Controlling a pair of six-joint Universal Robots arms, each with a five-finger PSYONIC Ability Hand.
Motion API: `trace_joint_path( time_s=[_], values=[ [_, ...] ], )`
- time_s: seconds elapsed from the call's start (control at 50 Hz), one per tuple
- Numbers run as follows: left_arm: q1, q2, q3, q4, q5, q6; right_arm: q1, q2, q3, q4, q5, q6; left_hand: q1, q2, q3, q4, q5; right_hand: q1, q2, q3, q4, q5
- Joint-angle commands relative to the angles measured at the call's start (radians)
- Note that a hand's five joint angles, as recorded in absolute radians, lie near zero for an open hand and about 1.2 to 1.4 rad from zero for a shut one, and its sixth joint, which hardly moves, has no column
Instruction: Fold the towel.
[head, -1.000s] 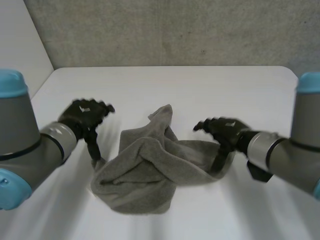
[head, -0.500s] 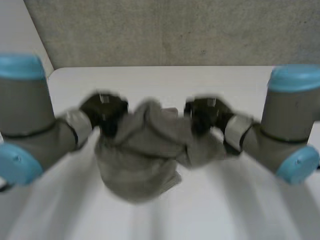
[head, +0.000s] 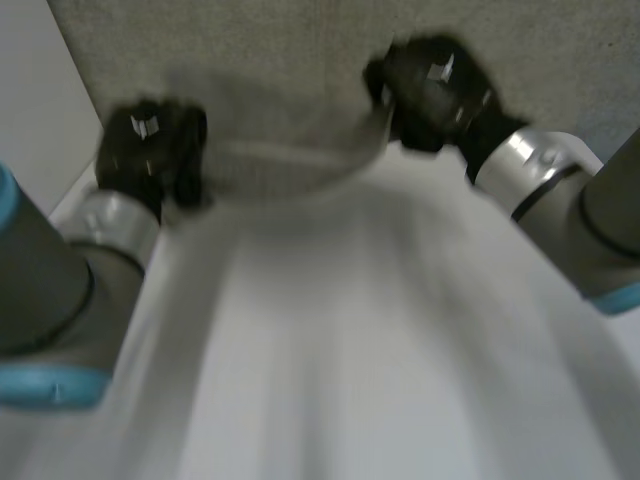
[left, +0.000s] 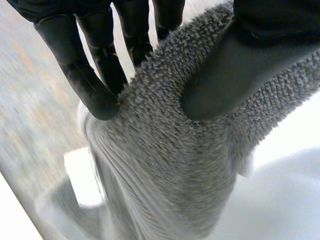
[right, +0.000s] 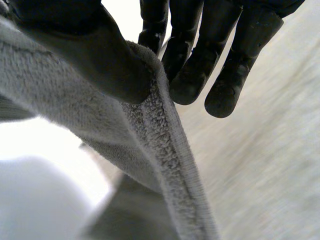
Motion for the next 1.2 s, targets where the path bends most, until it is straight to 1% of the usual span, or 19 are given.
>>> trace_joint_path(
  time_s=[0.02,0.08,0.1,0.14,0.2,0.22,0.24,0.26,0.28,0.3,0.32,0.48,0.62,0.68,0.86,0.94,1.1,1.14,1.2],
  values=[
    [0.000,-0.003,-0.240,0.071,0.008,0.002,0.048,0.108,0.112,0.169,-0.026,-0.236,-0.008,-0.062,-0.146,-0.122,-0.205,0.062,0.092,0.062,0.066,0.063],
    [-0.001,-0.011,-0.291,0.068,0.011,0.005,0.070,0.143,0.146,0.227,-0.001,-0.365,-0.037,-0.091,-0.175,-0.151,-0.234,0.062,0.092,0.062,0.066,0.063],
    [-0.003,-0.011,-0.307,0.065,0.014,0.008,0.070,0.144,0.146,0.228,-0.001,-0.366,-0.083,-0.138,-0.221,-0.197,-0.281,0.062,0.092,0.062,0.066,0.063],
    [-0.009,-0.010,-0.316,0.058,0.020,0.008,0.072,0.159,0.163,0.286,0.057,-0.457,-0.116,-0.170,-0.254,-0.230,-0.313,0.062,0.092,0.062,0.066,0.063],
    [-0.030,0.004,-0.322,0.032,0.036,0.008,0.067,0.159,0.169,0.301,0.092,-0.474,-0.206,-0.261,-0.344,-0.321,-0.404,0.062,0.092,0.062,0.066,0.063],
    [-0.038,0.009,-0.316,0.013,0.043,0.008,0.064,0.156,0.174,0.307,0.129,-0.473,-0.311,-0.366,-0.450,-0.426,-0.509,0.062,0.092,0.062,0.066,0.063],
    [-0.038,0.009,-0.316,0.013,0.043,0.008,0.064,0.150,0.178,0.309,0.152,-0.471,-0.313,-0.367,-0.451,-0.427,-0.510,0.062,0.092,0.062,0.066,0.063],
    [-0.044,0.016,-0.307,-0.011,0.053,0.009,0.064,0.150,0.178,0.309,0.152,-0.471,-0.504,-0.559,-0.642,-0.619,-0.702,0.062,0.092,0.062,0.066,0.063],
    [-0.044,0.016,-0.307,-0.011,0.053,0.009,0.064,0.142,0.185,0.307,0.170,-0.471,-0.506,-0.561,-0.644,-0.621,-0.704,0.062,0.092,0.062,0.066,0.063],
    [-0.046,0.036,-0.293,-0.037,0.059,0.011,0.062,0.131,0.194,0.306,0.181,-0.471,-0.727,-0.782,-0.865,-0.842,-0.925,0.062,0.092,0.062,0.066,0.063],
    [-0.046,0.064,-0.273,-0.065,0.062,0.009,0.062,0.131,0.194,0.306,0.181,-0.471,-0.849,-0.903,-0.987,-0.963,-1.046,0.062,0.092,0.062,0.066,0.063],
    [-0.023,0.115,-0.167,-0.125,0.114,0.009,0.058,0.111,0.257,0.240,0.190,-0.470,-1.064,-1.119,-1.202,-1.178,-1.262,0.062,0.092,0.062,0.066,0.063],
    [0.075,0.072,-0.127,-0.127,0.154,0.012,0.062,0.113,0.326,0.154,0.197,-0.471,-1.067,-1.122,-1.205,-1.181,-1.265,0.062,0.092,0.062,0.066,0.063],
    [0.108,-0.003,-0.113,-0.139,0.175,0.029,0.061,0.118,0.330,0.148,0.195,-0.471,-1.061,-1.116,-1.199,-1.176,-1.259,0.062,0.092,0.062,0.066,0.063],
    [0.114,-0.155,-0.074,-0.225,0.197,0.208,0.056,0.124,0.330,0.146,0.197,-0.471,-0.997,-1.051,-1.135,-1.111,-1.194,0.062,0.092,0.062,0.066,0.063],
    [0.114,-0.174,-0.072,-0.254,0.195,0.230,0.055,0.124,0.330,0.148,0.201,-0.471,-0.932,-0.987,-1.070,-1.046,-1.130,0.062,0.092,0.062,0.066,0.063],
    [0.114,-0.169,-0.087,-0.283,0.198,0.229,0.042,0.125,0.327,0.148,0.200,-0.471,-0.618,-0.672,-0.756,-0.732,-0.816,0.062,0.092,0.062,0.066,0.063],
    [0.111,-0.169,-0.092,-0.283,0.198,0.229,0.042,0.125,0.327,0.148,0.200,-0.471,-0.367,-0.421,-0.505,-0.481,-0.565,0.062,0.092,0.062,0.066,0.063],
    [0.102,-0.162,-0.098,-0.280,0.195,0.227,0.042,0.127,0.327,0.148,0.201,-0.471,-0.231,-0.285,-0.369,-0.345,-0.428,0.062,0.092,0.062,0.066,0.063]
  ],
)
